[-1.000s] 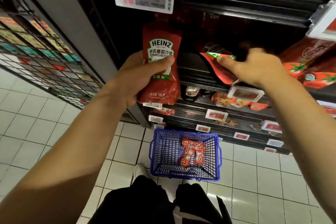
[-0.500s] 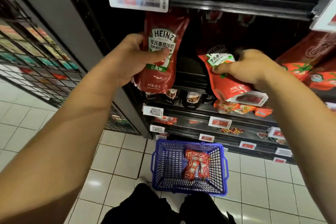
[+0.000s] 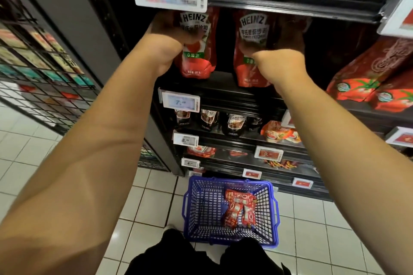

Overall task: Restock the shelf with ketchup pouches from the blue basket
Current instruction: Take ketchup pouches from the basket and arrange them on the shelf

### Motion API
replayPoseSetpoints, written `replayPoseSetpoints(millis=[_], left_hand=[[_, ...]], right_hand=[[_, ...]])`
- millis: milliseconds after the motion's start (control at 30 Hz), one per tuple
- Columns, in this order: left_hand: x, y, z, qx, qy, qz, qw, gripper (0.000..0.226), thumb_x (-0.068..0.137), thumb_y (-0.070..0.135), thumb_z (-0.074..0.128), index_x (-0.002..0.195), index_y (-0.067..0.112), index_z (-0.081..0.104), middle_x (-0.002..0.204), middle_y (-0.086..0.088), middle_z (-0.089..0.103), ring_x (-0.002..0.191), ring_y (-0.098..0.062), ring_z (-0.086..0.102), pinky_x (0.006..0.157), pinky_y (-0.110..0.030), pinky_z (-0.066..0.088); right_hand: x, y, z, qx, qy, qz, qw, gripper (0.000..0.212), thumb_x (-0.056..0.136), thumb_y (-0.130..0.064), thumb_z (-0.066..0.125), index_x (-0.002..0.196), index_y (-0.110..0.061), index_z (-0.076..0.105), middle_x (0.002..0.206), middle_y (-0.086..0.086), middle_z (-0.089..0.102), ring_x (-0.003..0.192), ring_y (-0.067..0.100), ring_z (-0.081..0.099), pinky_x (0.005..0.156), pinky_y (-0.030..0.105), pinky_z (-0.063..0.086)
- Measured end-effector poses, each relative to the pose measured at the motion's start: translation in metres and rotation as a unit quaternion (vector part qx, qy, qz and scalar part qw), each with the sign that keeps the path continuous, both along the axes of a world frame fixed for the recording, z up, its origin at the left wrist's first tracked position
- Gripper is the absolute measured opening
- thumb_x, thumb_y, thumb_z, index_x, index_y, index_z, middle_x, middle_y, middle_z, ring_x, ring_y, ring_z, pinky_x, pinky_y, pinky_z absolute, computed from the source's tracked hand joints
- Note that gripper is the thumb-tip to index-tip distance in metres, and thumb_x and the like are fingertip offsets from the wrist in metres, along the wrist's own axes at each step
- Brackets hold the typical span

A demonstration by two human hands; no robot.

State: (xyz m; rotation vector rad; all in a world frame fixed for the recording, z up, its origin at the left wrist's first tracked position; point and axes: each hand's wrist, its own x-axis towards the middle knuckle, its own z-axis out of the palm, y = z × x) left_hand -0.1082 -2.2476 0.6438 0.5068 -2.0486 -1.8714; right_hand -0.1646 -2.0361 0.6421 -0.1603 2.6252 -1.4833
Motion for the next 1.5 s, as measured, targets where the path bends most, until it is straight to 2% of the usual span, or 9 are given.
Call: replayPoseSetpoints(millis=[67,133,200,300,433,567,800,1167,1500], left_hand=[[-0.006,-0.001,0.001,0.017,-0.006,0.017,1.000,0.049,0.071,-0.011,0.077,0.119,-0.004,0.065,0.117,-0.016,0.070,0.109,-0.031,0.069,0.096,-0.048,0.056],[-0.009,0.001,0.000,0.045,0.006,0.033,0.998,0.049,0.054,-0.011,0.073,0.102,0.001,0.069,0.105,-0.017,0.072,0.101,-0.036,0.071,0.091,-0.052,0.058],[-0.010,0.006,-0.006,0.047,0.018,0.059,0.997,0.056,0.053,-0.012,0.069,0.107,0.002,0.068,0.106,-0.016,0.072,0.098,-0.033,0.071,0.085,-0.049,0.060],[0.000,0.018,-0.025,-0.009,-0.001,0.087,0.996,0.078,0.068,-0.008,0.082,0.137,0.007,0.050,0.125,-0.009,0.065,0.109,-0.020,0.067,0.087,-0.029,0.058],[0.021,0.027,-0.053,-0.243,-0.016,0.159,0.957,0.104,0.057,0.026,0.096,0.141,0.022,0.036,0.134,-0.004,0.041,0.111,-0.005,0.050,0.087,0.006,0.034],[0.021,0.030,-0.061,-0.310,-0.040,0.179,0.933,0.097,0.069,0.032,0.090,0.146,0.019,0.033,0.137,-0.010,0.041,0.127,-0.028,0.049,0.097,-0.024,0.041],[0.000,0.018,-0.063,-0.341,-0.063,0.167,0.923,0.091,0.079,0.028,0.084,0.152,0.020,0.030,0.151,-0.012,0.035,0.136,-0.031,0.042,0.102,-0.028,0.035],[-0.011,0.003,-0.067,-0.343,-0.033,0.175,0.922,0.079,0.074,0.032,0.088,0.140,0.013,0.049,0.135,-0.013,0.054,0.130,-0.031,0.050,0.108,-0.037,0.042],[-0.010,0.002,-0.063,-0.296,-0.037,0.171,0.939,0.074,0.073,0.028,0.090,0.131,0.013,0.047,0.129,-0.013,0.061,0.122,-0.030,0.059,0.099,-0.034,0.049]], right_hand=[[-0.007,-0.016,-0.006,-0.066,0.067,-0.009,0.995,0.063,0.072,-0.043,0.087,0.121,-0.020,0.054,0.130,0.001,0.063,0.115,0.015,0.059,0.099,0.021,0.049],[-0.013,-0.029,-0.014,-0.115,0.096,-0.024,0.988,0.065,0.072,-0.035,0.088,0.121,-0.009,0.054,0.124,0.007,0.066,0.110,0.023,0.065,0.097,0.033,0.054],[-0.016,-0.037,-0.026,-0.157,0.120,-0.033,0.980,0.067,0.074,-0.028,0.088,0.125,-0.003,0.054,0.121,0.009,0.068,0.111,0.022,0.065,0.098,0.035,0.054],[-0.019,-0.040,-0.034,-0.165,0.140,-0.018,0.976,0.074,0.077,-0.029,0.086,0.136,-0.004,0.047,0.126,0.008,0.064,0.118,0.019,0.061,0.102,0.029,0.050],[-0.017,-0.030,-0.043,-0.058,0.154,0.008,0.986,0.084,0.074,-0.038,0.084,0.141,-0.008,0.043,0.136,0.010,0.058,0.125,0.022,0.057,0.108,0.033,0.046],[-0.011,-0.019,-0.057,0.061,0.151,0.017,0.986,0.084,0.076,-0.041,0.085,0.144,-0.013,0.045,0.136,0.013,0.058,0.125,0.032,0.056,0.105,0.041,0.048],[-0.025,-0.050,-0.049,0.111,0.131,0.027,0.985,0.078,0.081,-0.045,0.080,0.144,-0.014,0.048,0.141,0.008,0.058,0.131,0.027,0.053,0.105,0.028,0.041],[-0.031,-0.061,-0.057,0.168,0.148,0.000,0.975,0.071,0.080,-0.059,0.074,0.132,-0.014,0.057,0.130,0.006,0.064,0.120,0.027,0.060,0.100,0.029,0.048],[-0.017,-0.053,-0.053,0.112,0.110,-0.021,0.987,0.056,0.084,-0.041,0.078,0.131,-0.015,0.059,0.124,0.005,0.068,0.113,0.023,0.065,0.082,0.016,0.043]])
